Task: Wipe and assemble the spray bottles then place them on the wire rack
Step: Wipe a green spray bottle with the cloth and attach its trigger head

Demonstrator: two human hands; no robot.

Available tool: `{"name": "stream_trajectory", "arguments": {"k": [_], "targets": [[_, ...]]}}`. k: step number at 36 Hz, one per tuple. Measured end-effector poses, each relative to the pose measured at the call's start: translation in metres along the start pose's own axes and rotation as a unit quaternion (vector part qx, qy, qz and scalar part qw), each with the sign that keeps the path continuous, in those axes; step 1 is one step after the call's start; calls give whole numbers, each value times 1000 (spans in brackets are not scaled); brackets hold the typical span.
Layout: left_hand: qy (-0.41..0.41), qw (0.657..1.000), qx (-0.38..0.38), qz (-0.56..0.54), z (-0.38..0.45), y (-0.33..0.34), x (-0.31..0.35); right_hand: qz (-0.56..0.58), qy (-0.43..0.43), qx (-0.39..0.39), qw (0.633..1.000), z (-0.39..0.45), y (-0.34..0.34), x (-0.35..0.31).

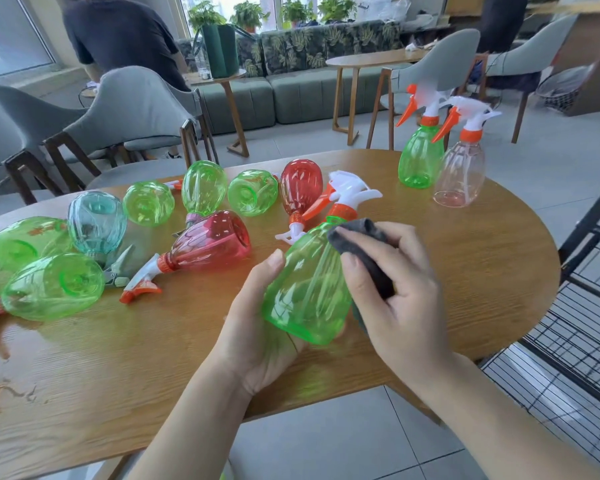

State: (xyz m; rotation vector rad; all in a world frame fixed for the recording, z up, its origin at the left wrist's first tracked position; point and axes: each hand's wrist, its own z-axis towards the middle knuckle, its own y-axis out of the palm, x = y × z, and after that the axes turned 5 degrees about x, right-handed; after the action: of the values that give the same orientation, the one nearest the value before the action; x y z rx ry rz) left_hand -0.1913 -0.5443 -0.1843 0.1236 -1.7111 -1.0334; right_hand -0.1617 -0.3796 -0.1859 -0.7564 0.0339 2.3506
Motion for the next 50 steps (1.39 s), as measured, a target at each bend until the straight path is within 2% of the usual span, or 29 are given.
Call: {"name": "stream_trajectory", "arguments": {"k": [4,11,15,20,29,33,37,40,45,50], "targets": [[10,999,26,23,0,0,1,1,-39,-25,999,-5,1,0],[3,998,35,53,0,1,0,-13,-2,-14,1000,2,-2,2],[-2,999,47,20,-1,3,2,-40,-88,-42,994,-9,3,-6],[-54,997,36,-45,-3,6,4,-87,-233,-85,965,-21,7,-11],[-43,997,48,-50,-4,7,3,-102,-290,-80,948,-22,4,-8],[-10,998,49,-43,1,3,4,-63,-233,-38,970,-14,-4,-7],[-3,1000,18,-21,2,1,3,-30,-82,24,996,6,-9,1],[-3,1000,-7,-8,0,2,1,20,-3,41,999,18,-13,3],[-8,1000,-13,13,0,0,0,66,25,-2,998,22,-14,-2],[-11,1000,-7,18,1,-1,0,83,115,-37,989,20,-17,-2]]}}
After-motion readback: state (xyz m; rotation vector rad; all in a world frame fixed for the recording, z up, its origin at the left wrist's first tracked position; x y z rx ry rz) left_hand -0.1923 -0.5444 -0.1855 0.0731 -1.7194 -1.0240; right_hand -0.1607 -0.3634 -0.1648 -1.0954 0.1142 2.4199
